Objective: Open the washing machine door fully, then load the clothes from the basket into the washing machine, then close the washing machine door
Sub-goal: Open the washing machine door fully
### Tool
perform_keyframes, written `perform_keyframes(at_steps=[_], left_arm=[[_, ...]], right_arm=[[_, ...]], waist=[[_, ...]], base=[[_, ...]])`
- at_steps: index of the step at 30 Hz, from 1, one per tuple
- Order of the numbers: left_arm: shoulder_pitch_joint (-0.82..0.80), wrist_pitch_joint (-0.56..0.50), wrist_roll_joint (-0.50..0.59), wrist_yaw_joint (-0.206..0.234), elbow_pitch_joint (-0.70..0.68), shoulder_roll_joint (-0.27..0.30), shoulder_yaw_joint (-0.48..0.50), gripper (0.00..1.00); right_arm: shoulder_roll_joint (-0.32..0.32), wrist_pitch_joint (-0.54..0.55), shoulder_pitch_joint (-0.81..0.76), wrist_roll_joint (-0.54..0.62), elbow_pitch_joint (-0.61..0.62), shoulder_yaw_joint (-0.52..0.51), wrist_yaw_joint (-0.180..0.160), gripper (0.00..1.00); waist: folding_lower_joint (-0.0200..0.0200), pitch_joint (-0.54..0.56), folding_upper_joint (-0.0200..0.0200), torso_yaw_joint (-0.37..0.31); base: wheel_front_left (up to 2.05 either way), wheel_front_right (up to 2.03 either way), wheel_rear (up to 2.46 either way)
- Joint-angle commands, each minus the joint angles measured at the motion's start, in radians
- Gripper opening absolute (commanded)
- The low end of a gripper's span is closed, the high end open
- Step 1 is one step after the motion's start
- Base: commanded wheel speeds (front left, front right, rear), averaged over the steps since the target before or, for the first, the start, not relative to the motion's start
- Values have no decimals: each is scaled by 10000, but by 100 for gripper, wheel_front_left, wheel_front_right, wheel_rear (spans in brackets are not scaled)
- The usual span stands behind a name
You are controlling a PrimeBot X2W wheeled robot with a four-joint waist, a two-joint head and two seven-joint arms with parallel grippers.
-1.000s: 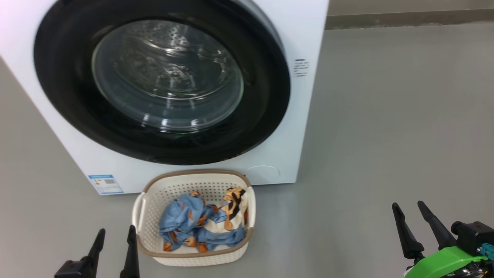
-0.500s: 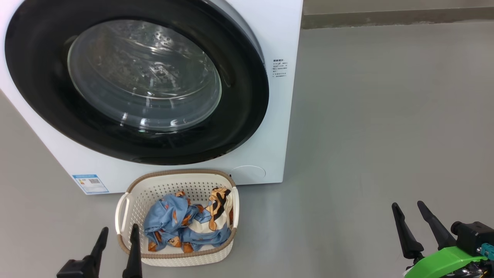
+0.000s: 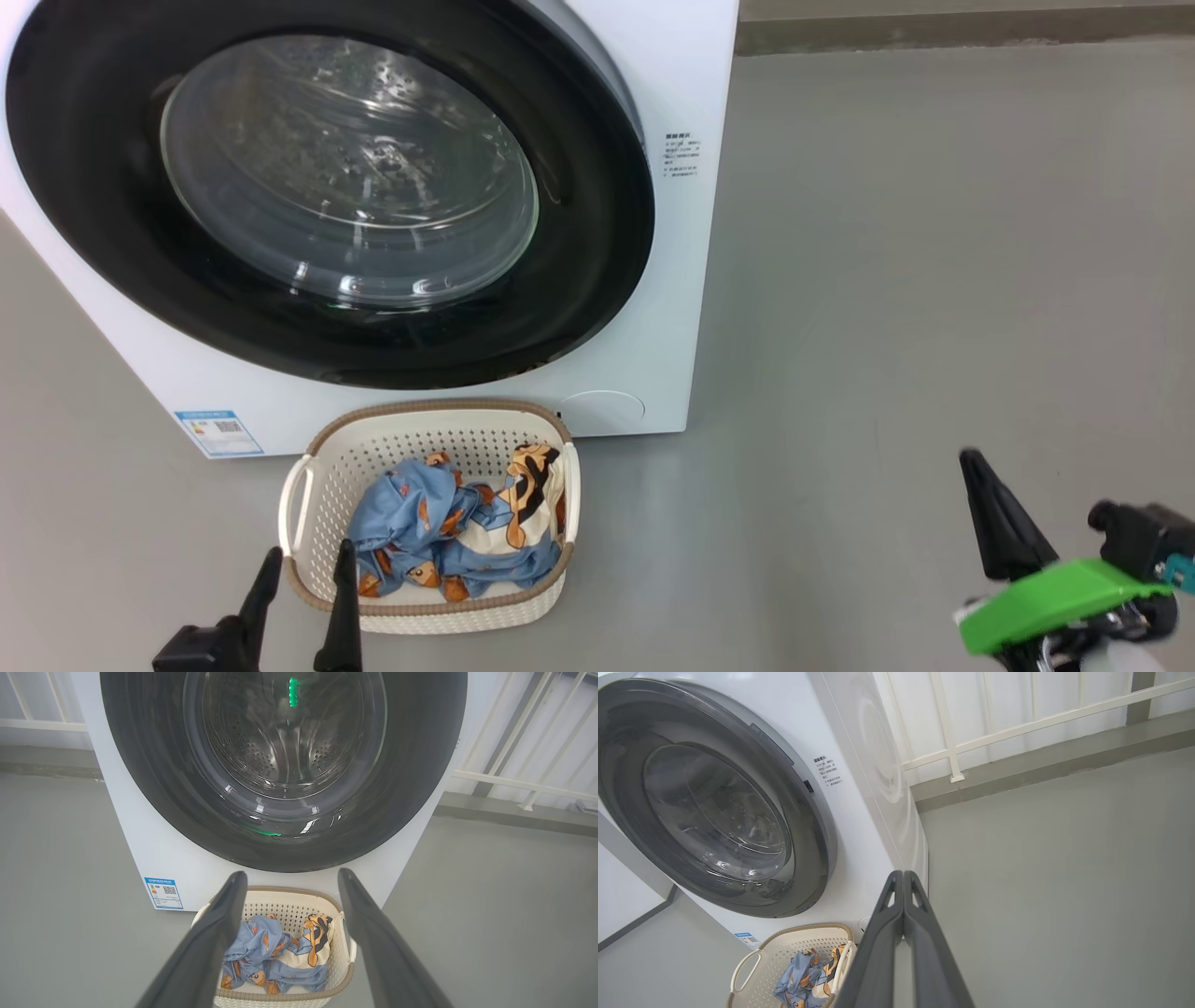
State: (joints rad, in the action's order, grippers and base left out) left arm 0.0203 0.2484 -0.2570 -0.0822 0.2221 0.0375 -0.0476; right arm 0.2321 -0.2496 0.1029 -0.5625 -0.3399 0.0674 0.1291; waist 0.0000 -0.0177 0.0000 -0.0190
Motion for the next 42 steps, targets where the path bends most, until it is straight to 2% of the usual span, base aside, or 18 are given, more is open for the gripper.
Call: perform_keyframes(at_steps=[1, 14, 23, 27, 30, 36, 41, 42], left_arm=[[-304, 134, -79, 80, -297, 127, 265, 100], [-604, 134, -215, 104, -304, 127, -14, 100], [-914, 134, -131, 42, -292, 127, -130, 100], [-1041, 134, -119, 11, -296, 127, -232, 100], [-1162, 134, -124, -1, -294, 127, -308, 100], [-1451, 134, -162, 6, -318, 127, -505, 100], [-1685, 134, -233, 37, -353, 127, -701, 100], [-1685, 134, -233, 37, -353, 127, -701, 100]], right_arm=[[100, -122, 505, -228, 222, 311, 16, 0], [-140, -122, 2875, -3754, 36, 540, 16, 0], [205, -122, 4498, -6117, 65, 798, 16, 0], [474, -34, 5104, -7349, -102, 1219, 16, 0], [699, 423, 5569, -8354, -388, 1497, 16, 0], [1135, 2310, 6423, -10107, -499, 1607, 16, 0], [1465, 4071, 6944, -10954, -643, 1391, 16, 0], [1465, 4071, 6944, -10954, -643, 1391, 16, 0]], waist=[[0, -27, 0, 8], [0, -434, 0, 120], [0, -823, 0, 340], [0, -994, 0, 438], [0, -1142, 0, 532], [0, -1563, 0, 829], [0, -1933, 0, 1089], [0, -1933, 0, 1089]], base=[[0, 0, 0], [0, 0, 0], [0, 0, 0], [0, 0, 0], [0, 0, 0], [0, 0, 0], [0, 0, 0], [0, 0, 0]])
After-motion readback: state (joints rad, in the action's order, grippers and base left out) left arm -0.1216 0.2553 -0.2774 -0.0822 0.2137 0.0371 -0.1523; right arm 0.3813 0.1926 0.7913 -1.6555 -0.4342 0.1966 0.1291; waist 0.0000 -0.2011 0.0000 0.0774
